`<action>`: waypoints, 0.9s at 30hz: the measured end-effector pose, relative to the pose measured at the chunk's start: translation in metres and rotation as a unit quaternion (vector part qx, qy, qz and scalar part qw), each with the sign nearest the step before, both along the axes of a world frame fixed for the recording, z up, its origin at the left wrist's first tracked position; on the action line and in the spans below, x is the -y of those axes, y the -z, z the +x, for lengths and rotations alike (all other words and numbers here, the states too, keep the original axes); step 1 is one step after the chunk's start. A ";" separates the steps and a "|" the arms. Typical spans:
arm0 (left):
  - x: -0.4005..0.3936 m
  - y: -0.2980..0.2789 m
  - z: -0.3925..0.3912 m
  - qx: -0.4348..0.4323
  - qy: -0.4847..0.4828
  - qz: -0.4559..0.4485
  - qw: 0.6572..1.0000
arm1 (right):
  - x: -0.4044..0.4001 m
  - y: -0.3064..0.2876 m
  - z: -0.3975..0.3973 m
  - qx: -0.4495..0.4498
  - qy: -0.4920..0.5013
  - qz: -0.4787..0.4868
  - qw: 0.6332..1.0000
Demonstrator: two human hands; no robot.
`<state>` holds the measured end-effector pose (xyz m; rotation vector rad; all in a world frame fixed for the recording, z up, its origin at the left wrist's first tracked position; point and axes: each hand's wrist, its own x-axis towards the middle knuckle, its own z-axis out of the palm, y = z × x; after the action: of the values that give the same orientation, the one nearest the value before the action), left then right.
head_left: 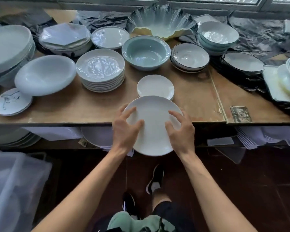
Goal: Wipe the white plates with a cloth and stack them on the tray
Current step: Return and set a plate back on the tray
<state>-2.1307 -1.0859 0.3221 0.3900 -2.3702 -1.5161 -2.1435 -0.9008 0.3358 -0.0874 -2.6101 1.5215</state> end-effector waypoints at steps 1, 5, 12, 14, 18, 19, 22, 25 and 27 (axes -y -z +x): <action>-0.001 0.002 -0.015 0.003 0.000 -0.005 1.000 | -0.001 0.003 -0.015 0.001 0.000 -0.002 1.000; -0.012 0.005 -0.070 0.010 -0.006 -0.011 1.000 | -0.010 0.012 -0.075 -0.001 0.002 -0.007 1.000; -0.028 0.023 -0.160 0.049 -0.024 -0.015 0.998 | -0.026 0.034 -0.175 0.013 -0.017 0.006 1.000; -0.030 0.030 -0.178 0.056 -0.032 -0.015 0.998 | -0.027 0.040 -0.196 0.016 -0.024 0.005 1.000; -0.029 0.046 -0.207 0.072 -0.047 -0.005 0.996 | -0.025 0.054 -0.227 0.026 -0.033 0.013 0.999; -0.027 0.050 -0.214 0.074 -0.047 -0.003 0.996 | -0.023 0.058 -0.235 0.028 -0.036 0.017 0.999; -0.022 0.063 -0.231 0.085 -0.046 0.003 0.995 | -0.017 0.070 -0.256 0.038 -0.027 0.024 0.999; -0.016 0.075 -0.245 0.085 -0.052 0.003 0.995 | -0.009 0.080 -0.267 0.047 -0.021 0.022 0.998; -0.014 0.081 -0.253 0.085 -0.058 0.006 0.995 | -0.005 0.086 -0.273 0.056 -0.016 0.025 0.998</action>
<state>-2.3833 -1.0723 0.2410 0.6718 -2.4186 -1.5000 -2.4162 -0.8957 0.2498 -0.1303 -2.7463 1.5024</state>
